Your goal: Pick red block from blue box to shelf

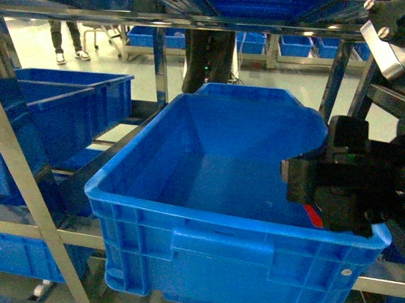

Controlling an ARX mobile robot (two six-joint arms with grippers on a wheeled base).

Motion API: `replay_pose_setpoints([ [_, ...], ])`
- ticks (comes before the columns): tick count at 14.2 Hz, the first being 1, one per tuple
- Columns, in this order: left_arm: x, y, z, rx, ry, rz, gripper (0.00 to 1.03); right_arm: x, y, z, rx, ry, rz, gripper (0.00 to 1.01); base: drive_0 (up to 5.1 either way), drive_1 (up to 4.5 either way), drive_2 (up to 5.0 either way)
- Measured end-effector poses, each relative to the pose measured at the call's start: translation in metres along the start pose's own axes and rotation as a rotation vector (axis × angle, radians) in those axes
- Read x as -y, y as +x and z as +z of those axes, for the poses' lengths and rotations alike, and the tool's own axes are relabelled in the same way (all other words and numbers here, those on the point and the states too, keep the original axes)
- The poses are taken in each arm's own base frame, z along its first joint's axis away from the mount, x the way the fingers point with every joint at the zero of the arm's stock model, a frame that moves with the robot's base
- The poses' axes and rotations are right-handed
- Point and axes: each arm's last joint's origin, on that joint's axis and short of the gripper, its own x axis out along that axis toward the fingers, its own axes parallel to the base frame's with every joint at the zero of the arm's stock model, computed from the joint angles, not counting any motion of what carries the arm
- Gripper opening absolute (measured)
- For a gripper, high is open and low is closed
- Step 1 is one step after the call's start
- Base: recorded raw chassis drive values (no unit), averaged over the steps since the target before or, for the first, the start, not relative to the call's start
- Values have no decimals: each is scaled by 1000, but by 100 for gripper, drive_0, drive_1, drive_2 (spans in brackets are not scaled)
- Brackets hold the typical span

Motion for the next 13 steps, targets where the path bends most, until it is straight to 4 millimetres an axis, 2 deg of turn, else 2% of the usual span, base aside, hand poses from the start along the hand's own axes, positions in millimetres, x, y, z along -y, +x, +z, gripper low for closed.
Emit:
replay_pose_setpoints([
  [2,0,0,0,0,0,0,98,8,15,7,11,6,-12,27,0,0,0],
  [6,0,0,0,0,0,0,98,23,47,-3,-25,6,-49,27,0,0,0],
  [13,0,0,0,0,0,0,98,30,79,-4,24,-46,-55,27,0,0,0],
])
